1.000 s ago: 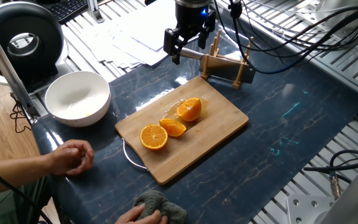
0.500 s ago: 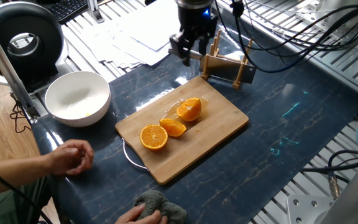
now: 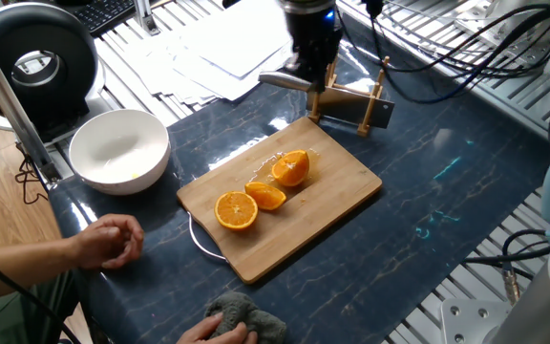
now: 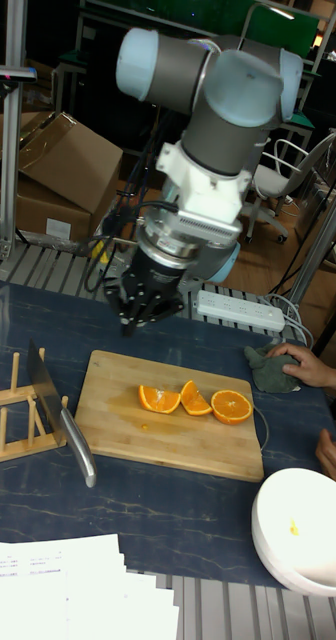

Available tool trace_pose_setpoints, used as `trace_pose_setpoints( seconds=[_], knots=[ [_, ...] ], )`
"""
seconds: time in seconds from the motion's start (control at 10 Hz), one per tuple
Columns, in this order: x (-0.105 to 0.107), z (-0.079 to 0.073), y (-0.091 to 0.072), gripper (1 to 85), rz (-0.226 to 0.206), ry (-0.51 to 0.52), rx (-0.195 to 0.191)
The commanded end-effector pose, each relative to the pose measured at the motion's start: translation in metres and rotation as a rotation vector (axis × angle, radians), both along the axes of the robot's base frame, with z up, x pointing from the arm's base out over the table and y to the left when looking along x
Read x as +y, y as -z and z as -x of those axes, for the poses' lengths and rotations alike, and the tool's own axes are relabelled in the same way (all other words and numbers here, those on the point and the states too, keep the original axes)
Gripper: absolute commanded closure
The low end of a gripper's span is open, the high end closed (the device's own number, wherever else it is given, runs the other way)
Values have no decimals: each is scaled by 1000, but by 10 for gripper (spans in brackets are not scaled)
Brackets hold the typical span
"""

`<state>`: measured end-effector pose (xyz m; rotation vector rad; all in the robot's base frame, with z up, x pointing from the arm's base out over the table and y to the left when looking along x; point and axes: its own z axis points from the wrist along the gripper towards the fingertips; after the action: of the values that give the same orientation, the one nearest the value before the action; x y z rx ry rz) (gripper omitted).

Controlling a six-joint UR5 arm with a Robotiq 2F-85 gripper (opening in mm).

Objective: Chop the orange

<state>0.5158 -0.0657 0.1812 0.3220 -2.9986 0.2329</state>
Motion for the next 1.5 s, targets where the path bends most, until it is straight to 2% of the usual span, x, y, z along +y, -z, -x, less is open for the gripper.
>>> trace_pose_setpoints(
  seconds=[0.0,0.1,0.3,0.6,0.8,1.0,1.1,1.2,1.4],
  knots=[
    [-38,-7,25,843,14,-103,-40],
    [-38,-7,27,843,13,-113,-37],
    [-18,-7,13,843,-1,-101,-24],
    [-11,-5,12,843,-19,-78,-23],
    [2,-2,14,843,-65,-34,-19],
    [1,0,14,843,-55,25,-20],
    [1,-2,14,843,-57,22,-27],
    [5,-6,14,843,-76,-16,-37],
    [2,-17,15,843,-72,-147,-61]
  ],
)
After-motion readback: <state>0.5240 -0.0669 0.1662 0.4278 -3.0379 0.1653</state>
